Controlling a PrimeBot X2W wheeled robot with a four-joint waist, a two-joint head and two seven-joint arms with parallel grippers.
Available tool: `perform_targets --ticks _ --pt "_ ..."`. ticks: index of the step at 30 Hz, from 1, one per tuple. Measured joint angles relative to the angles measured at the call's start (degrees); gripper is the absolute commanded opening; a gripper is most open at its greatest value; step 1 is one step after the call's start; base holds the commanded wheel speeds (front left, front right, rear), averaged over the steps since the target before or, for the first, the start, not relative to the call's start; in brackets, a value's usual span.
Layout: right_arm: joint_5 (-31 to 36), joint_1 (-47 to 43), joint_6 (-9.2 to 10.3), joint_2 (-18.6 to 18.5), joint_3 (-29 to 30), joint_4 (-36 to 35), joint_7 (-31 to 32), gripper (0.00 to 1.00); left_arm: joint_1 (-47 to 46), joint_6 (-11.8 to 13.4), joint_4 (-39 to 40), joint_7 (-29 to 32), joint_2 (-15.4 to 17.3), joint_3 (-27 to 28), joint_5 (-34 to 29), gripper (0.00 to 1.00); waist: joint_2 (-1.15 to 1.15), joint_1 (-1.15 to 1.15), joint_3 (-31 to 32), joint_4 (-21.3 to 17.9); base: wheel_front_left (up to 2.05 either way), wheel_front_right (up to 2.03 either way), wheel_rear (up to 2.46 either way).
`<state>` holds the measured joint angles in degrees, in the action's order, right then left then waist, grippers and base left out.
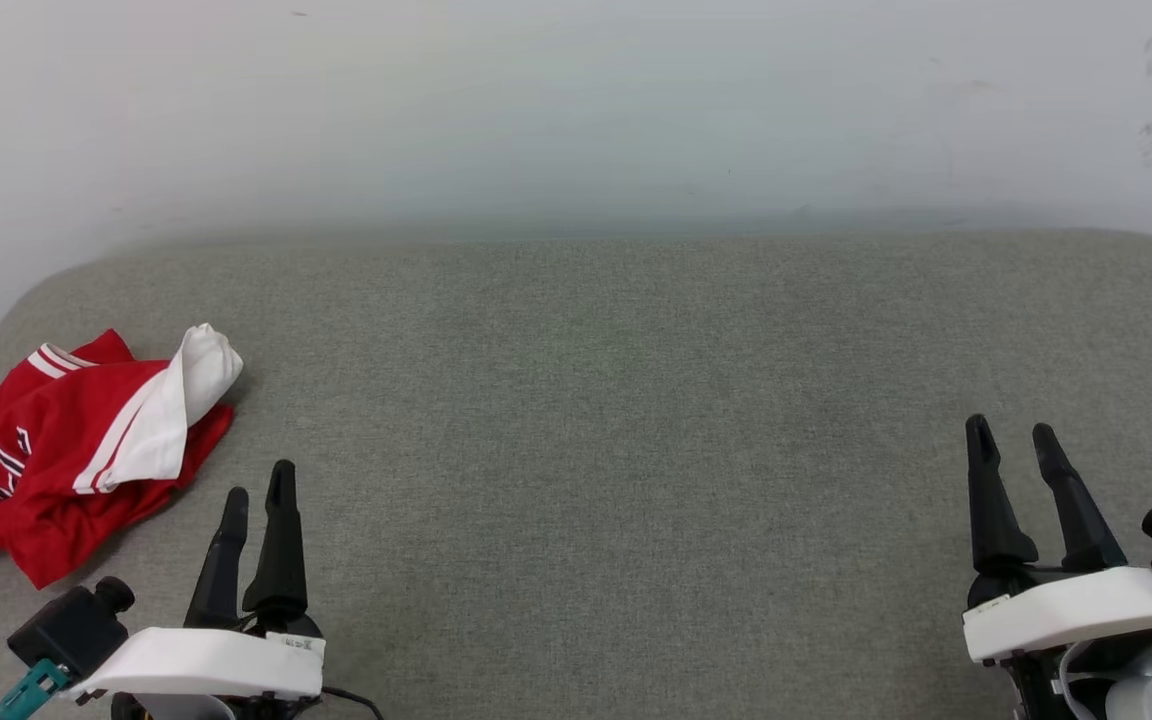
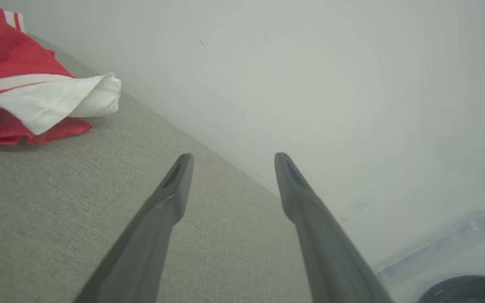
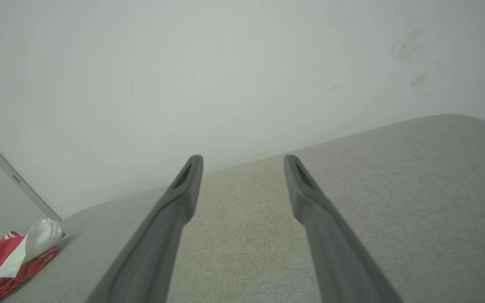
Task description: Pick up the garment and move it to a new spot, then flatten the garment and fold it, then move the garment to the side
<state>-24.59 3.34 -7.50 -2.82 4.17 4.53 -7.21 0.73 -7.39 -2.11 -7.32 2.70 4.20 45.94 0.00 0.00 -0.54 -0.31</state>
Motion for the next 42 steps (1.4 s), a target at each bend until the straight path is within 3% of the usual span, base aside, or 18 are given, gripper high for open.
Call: perform_targets --ticks 18,30,42 --pt "15.3 -0.1 0.0 0.0 1.1 -0.1 -2.7 1.0 1.6 2.6 2.8 -2.5 0.0 -5.5 -22.6 1.0 0.0 0.0 -0.2 0.0 0.0 0.0 0.0" --pt "23.5 -0.1 -0.01 0.0 -0.5 -0.2 -4.2 1.0 1.9 5.1 3.1 -4.1 0.1 -6.9 -31.1 1.0 0.0 0.0 -0.4 -0.1 0.0 0.0 0.0" --pt "27.7 -0.1 -0.01 0.0 -1.1 0.0 -5.7 1.0 2.0 6.9 2.7 -5.6 1.2 -10.0 -37.2 1.0 0.0 0.0 -0.3 -0.3 0.0 0.0 0.0"
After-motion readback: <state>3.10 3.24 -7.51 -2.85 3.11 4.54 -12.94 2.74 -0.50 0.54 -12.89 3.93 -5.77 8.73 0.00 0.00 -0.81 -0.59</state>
